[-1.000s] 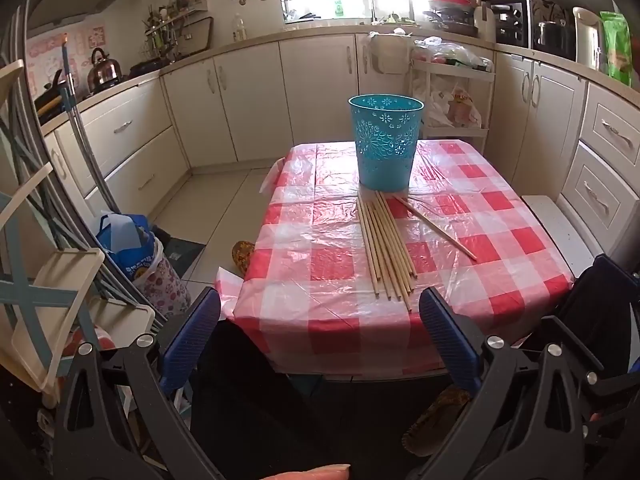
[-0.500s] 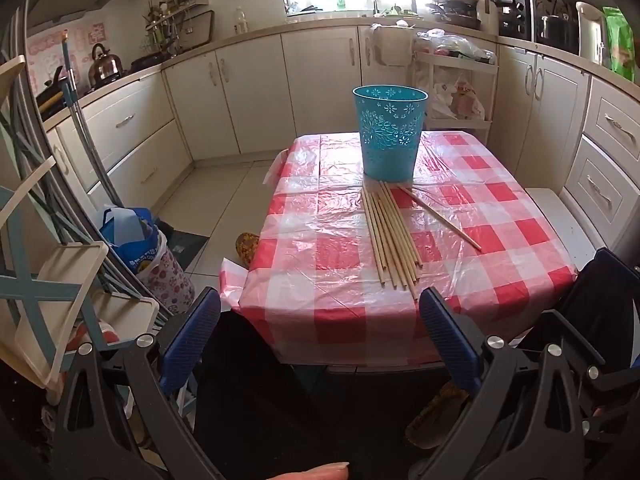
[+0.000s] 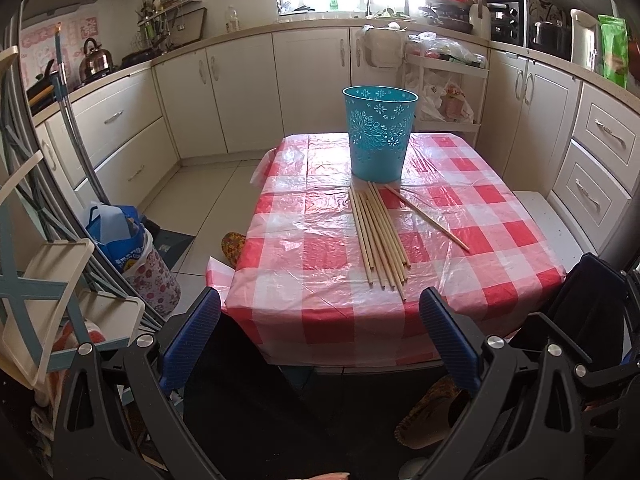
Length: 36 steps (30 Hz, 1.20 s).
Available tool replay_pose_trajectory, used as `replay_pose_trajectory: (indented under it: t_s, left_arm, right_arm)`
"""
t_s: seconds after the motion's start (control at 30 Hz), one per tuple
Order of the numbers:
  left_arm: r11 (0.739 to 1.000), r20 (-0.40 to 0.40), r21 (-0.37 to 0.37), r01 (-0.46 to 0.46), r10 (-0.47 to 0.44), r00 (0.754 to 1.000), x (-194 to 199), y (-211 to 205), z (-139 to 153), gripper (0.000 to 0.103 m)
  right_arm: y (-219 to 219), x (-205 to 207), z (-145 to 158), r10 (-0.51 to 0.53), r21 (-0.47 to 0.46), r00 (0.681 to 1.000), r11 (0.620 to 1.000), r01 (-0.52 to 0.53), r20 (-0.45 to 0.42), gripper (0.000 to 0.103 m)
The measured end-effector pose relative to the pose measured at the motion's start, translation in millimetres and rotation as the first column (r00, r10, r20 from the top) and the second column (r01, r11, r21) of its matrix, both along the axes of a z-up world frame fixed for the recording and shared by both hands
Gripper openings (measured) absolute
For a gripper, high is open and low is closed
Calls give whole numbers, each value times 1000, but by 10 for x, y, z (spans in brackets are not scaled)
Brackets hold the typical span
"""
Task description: Organize utensils
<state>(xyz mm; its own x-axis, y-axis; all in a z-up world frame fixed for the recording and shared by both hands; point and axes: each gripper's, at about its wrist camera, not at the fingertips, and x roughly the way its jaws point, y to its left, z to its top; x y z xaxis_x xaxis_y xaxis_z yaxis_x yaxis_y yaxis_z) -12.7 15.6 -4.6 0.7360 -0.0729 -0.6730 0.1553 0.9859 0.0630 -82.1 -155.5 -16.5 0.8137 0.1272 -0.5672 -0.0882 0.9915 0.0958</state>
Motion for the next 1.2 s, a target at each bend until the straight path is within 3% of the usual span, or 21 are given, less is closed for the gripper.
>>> replay_pose_trajectory:
  t_s: [0.73, 0.97, 1.2]
  left_arm:
    - [1000, -15, -25, -10, 9, 1000, 155, 33, -90, 95]
    - [999, 25, -31, -14, 15, 1000, 70, 66, 85, 95]
    - [999, 65, -45, -13, 16, 998, -71, 125, 266, 95]
  right_arm:
    - [-12, 183, 85, 0, 25, 1000, 1000, 0, -11, 96]
    - [-109, 119, 275, -80, 122, 993, 988, 91, -86, 96]
    - [-14, -172, 510, -79, 146, 995, 985, 86, -53, 96]
